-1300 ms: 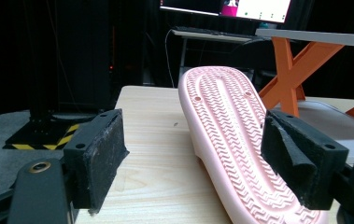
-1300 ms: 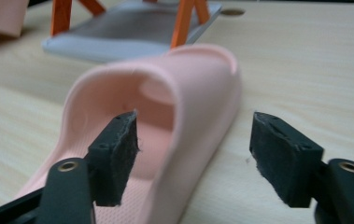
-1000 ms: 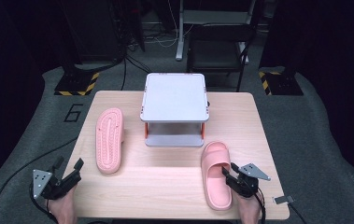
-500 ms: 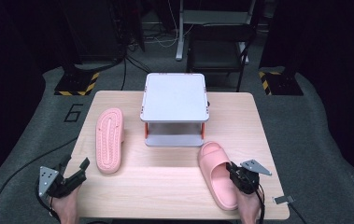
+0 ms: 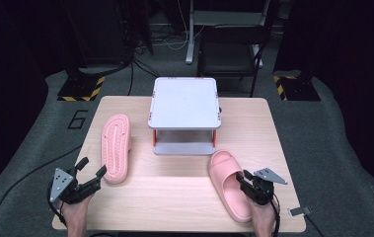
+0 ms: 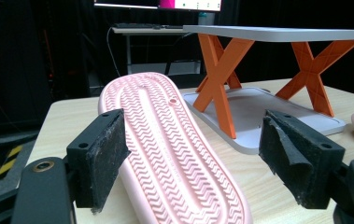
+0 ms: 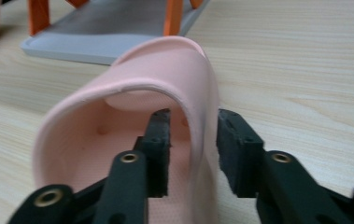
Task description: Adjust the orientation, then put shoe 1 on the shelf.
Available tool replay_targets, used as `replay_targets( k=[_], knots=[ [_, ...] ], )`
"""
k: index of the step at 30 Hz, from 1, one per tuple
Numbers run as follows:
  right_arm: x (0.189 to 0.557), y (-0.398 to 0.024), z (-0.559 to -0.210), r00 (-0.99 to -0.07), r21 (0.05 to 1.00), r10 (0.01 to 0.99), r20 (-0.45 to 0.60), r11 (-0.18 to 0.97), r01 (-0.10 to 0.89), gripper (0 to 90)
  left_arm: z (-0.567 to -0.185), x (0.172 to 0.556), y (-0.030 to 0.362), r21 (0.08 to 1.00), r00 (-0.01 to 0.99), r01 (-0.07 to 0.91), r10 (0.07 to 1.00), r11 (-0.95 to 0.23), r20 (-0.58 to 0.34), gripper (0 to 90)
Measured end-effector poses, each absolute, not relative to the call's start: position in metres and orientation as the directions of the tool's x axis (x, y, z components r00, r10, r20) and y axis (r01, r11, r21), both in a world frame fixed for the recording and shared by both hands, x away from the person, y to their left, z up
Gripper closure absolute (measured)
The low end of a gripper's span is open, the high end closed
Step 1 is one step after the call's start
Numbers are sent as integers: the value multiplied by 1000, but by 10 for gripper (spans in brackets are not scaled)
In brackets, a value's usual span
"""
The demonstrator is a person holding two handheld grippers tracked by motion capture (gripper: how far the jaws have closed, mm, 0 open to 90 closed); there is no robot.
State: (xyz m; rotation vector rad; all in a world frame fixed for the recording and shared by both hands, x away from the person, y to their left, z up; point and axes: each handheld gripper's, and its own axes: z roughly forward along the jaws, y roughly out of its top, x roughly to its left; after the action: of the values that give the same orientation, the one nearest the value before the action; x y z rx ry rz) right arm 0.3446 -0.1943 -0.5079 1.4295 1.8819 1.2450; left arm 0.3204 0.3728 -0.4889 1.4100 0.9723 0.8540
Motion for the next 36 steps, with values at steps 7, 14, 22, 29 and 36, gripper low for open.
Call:
replay_targets(
  k=[7, 14, 22, 29, 36],
  knots=[
    [336, -206, -496, -417, 889, 895, 161, 52, 455, 352, -494, 319, 379, 995, 375, 96, 926, 13, -49, 230],
    [334, -211, -490, -442, 900, 883, 157, 56, 431, 302, -490, 318, 372, 996, 385, 92, 923, -8, -28, 230],
    [348, -196, -504, -449, 860, 888, 98, 151, 488, 657, -474, 328, 353, 997, 440, 71, 898, -12, -21, 230],
    [348, -196, -506, -386, 860, 917, 100, 115, 496, 826, -457, 347, 335, 996, 501, 83, 865, -19, -25, 230],
    [347, -176, -495, -359, 868, 927, 110, 86, 488, 847, -428, 387, 302, 991, 600, 113, 800, -71, -11, 233]
  ],
)
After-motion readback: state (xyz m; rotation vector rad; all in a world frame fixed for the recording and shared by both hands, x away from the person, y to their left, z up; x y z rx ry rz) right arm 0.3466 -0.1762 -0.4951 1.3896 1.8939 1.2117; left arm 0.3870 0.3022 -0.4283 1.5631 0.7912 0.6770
